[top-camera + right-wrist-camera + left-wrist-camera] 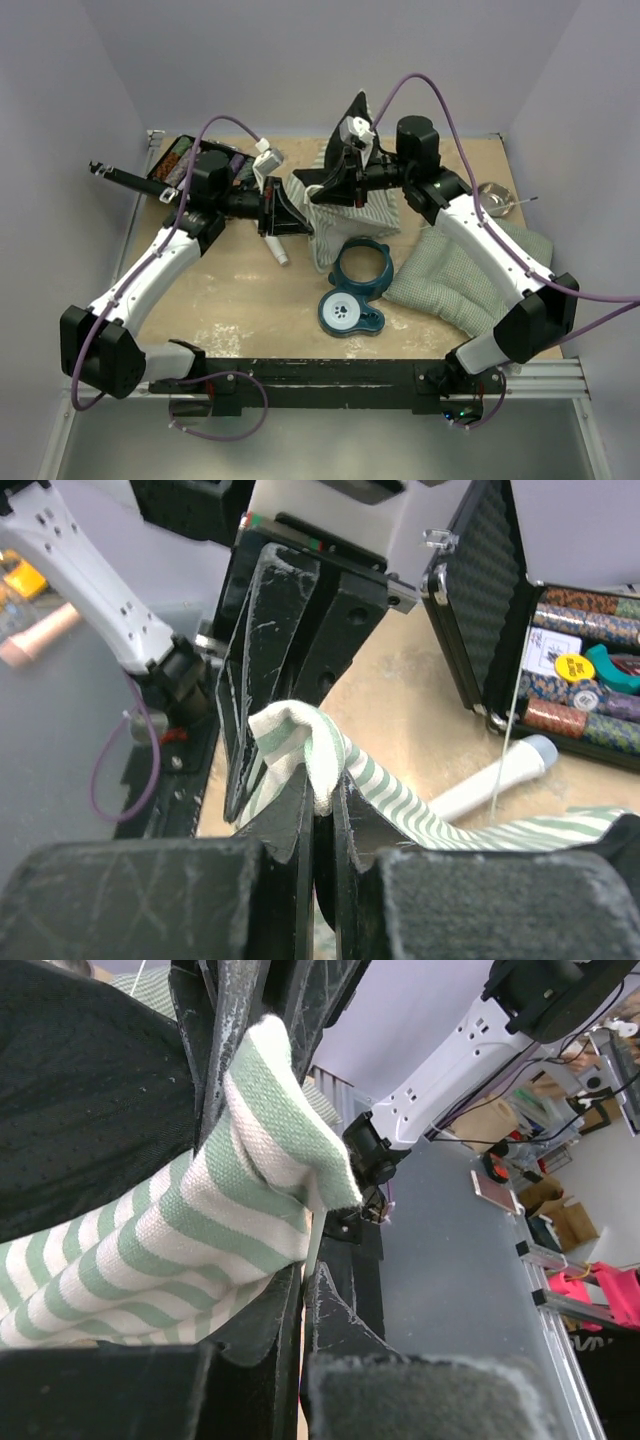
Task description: Set up the pet tent
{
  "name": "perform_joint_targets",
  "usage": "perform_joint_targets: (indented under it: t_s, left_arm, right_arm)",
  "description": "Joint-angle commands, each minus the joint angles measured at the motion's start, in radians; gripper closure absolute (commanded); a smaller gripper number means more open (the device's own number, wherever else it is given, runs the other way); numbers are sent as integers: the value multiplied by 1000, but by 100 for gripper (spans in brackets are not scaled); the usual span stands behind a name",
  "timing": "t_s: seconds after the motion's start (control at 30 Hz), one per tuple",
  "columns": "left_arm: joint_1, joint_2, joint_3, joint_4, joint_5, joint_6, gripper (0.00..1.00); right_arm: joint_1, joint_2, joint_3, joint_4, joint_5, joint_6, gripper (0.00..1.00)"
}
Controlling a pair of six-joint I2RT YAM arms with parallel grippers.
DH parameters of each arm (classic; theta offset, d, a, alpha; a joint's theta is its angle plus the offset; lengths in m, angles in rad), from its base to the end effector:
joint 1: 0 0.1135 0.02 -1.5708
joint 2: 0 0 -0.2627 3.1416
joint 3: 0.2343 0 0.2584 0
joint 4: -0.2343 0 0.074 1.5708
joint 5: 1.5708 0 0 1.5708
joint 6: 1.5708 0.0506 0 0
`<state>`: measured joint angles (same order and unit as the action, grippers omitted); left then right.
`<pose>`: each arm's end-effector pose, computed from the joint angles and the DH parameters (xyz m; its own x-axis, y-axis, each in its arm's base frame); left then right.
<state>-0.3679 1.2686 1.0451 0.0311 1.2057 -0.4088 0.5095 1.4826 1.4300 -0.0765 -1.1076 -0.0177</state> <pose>0.2541 -0.1486 0.3495 -0.5548 0.0618 -0.8297 0.8319 0.0304 -0.5541 0.2807 0.2087 0.4094 -0.0948 -0.0620 -0.9936 -0.9943 -0.0437 0.0976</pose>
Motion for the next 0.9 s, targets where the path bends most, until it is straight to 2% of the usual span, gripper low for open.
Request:
perform_joint_targets:
  t_s: [0.0,0.1,0.3,0.37,0.57,0.73,0.8,0.87]
  left_arm:
    - [6,83,72,-290,11,89,100]
    - [4,132,104,-445,34,169,100]
    - [3,199,138,-568,48,220,100]
    - [3,222,150,-605,46,235,100]
    - [1,281,168,-632,46,229,100]
    - [-6,307,179,-704,32,295,100]
    - [-17,308,168,-743,34,333,100]
    - [-22,304,155,-751,25,344,100]
  right_arm:
    - [18,7,160,-256,-26,-279,100]
    - [18,45,234,-440,-6,-476,100]
    - [37,134,374,-831,69,-916,100]
    - [60,151,389,-914,115,-1036,100]
    - [145,110,327,-916,222,-1162,99]
    - [152,119,329,-918,258,-1203,98]
    - [150,123,337,-914,275,-1203,96]
    - [150,125,339,-911,291,-1199,90]
